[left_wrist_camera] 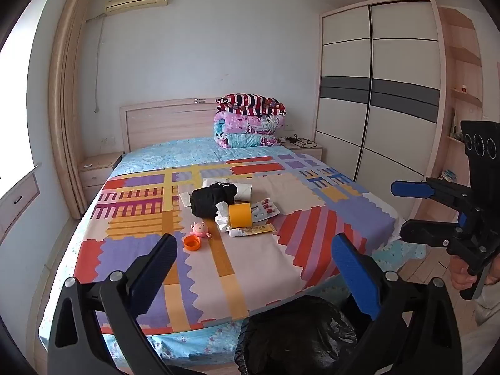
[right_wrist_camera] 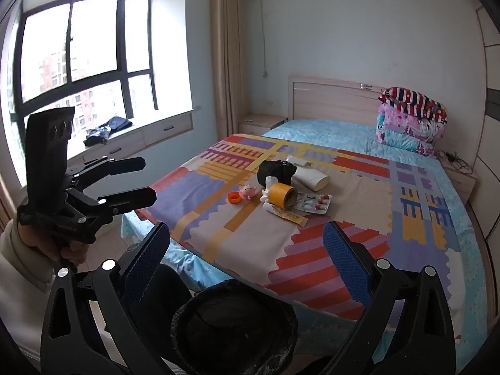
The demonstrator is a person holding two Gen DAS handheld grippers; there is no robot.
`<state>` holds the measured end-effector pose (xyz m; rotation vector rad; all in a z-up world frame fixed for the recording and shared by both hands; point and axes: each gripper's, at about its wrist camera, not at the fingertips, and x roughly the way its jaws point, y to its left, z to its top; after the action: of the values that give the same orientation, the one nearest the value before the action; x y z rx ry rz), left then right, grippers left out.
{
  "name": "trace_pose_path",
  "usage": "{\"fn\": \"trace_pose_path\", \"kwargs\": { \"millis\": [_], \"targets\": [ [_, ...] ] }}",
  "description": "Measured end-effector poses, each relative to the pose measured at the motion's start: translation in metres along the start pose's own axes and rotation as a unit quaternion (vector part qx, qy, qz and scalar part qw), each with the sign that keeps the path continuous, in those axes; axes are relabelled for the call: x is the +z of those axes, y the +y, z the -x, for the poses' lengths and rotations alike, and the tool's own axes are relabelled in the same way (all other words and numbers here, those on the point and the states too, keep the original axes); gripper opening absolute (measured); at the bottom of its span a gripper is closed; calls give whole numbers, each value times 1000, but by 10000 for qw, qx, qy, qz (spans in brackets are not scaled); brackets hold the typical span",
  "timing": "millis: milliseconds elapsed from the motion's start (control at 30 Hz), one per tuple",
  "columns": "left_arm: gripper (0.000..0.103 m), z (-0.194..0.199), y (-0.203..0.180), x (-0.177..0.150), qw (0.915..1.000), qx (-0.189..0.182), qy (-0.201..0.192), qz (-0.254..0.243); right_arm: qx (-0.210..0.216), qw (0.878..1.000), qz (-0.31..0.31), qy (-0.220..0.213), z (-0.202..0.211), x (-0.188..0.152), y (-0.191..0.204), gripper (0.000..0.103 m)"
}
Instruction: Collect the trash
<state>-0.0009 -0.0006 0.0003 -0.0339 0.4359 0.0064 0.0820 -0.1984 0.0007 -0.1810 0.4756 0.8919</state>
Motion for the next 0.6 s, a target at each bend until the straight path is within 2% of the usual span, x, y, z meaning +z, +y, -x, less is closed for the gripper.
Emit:
{"fn": "trace_pose_path", "kwargs": {
  "millis": [600],
  "targets": [
    [95,-1,4,1,10000,15,19,51,-18,10000,47,-17,3,2,1,99]
  ]
}}
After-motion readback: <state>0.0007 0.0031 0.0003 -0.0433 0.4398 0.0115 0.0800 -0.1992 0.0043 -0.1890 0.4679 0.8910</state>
